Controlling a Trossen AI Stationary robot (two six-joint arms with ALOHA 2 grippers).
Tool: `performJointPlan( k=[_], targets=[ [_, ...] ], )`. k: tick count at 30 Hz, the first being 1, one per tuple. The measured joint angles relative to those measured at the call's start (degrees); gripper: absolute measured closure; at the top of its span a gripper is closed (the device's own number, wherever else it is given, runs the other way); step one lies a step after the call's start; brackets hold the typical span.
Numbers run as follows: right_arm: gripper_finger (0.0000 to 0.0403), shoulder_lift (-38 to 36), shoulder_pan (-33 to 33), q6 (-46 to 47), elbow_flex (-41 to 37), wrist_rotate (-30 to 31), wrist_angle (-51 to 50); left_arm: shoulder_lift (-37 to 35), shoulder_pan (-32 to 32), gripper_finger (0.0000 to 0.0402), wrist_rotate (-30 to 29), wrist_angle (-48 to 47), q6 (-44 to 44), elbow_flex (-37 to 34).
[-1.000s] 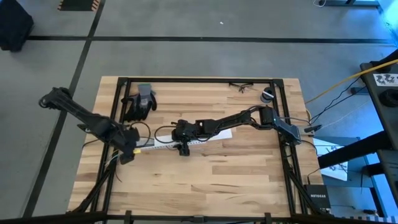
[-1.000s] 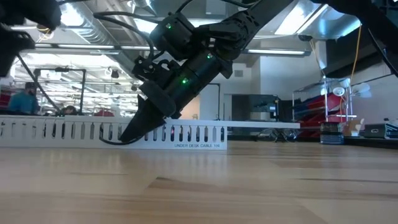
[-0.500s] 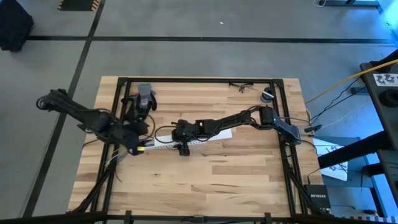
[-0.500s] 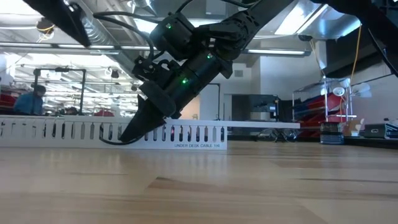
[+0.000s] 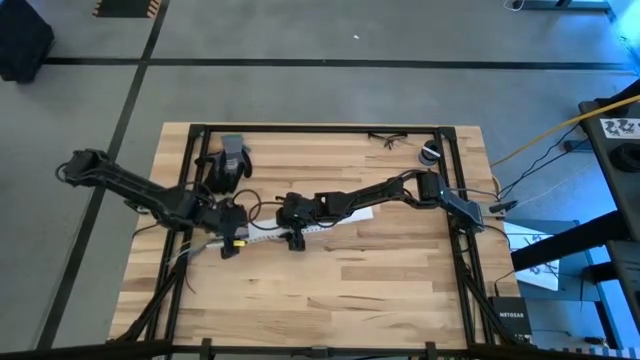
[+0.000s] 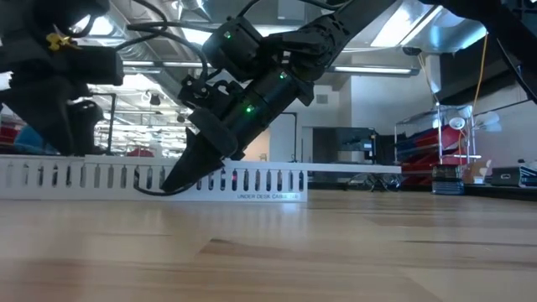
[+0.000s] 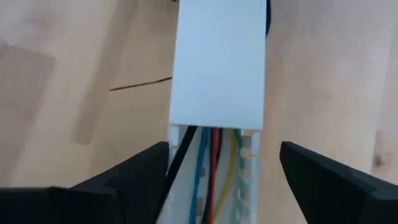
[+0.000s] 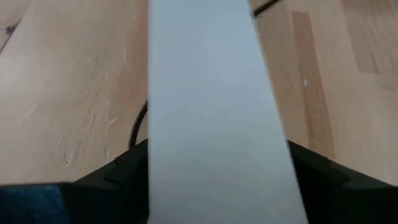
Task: Ziptie cables
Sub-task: Close the white cable duct with the lid
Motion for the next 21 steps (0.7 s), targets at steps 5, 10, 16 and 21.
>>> performJointPlan(
  k=[5, 10, 16, 21],
  targets=[
    [0.0128, 0.0, 0.02, -0.02, 0.0, -0.03, 0.11, 0.02, -1.26, 0.01, 0.71, -1.62, -3.14, -0.52],
    [0.0128, 0.0, 0.02, -0.02, 0.0, -0.05, 0.13, 0.04, -2.12, 0.01, 1.34, -1.91, -4.21, 0.14],
    [0.0128, 0.0, 0.06, 0.0, 0.0, -0.14, 0.16, 0.04, -3.93, 0.01, 1.97, -1.55, -6.9, -0.96],
    [0.0128, 0.0, 0.06, 0.02, 0.0, -0.32, 0.26, 0.06, -6.9, 0.01, 1.79, -1.3, -10.58, -2.96]
  ],
)
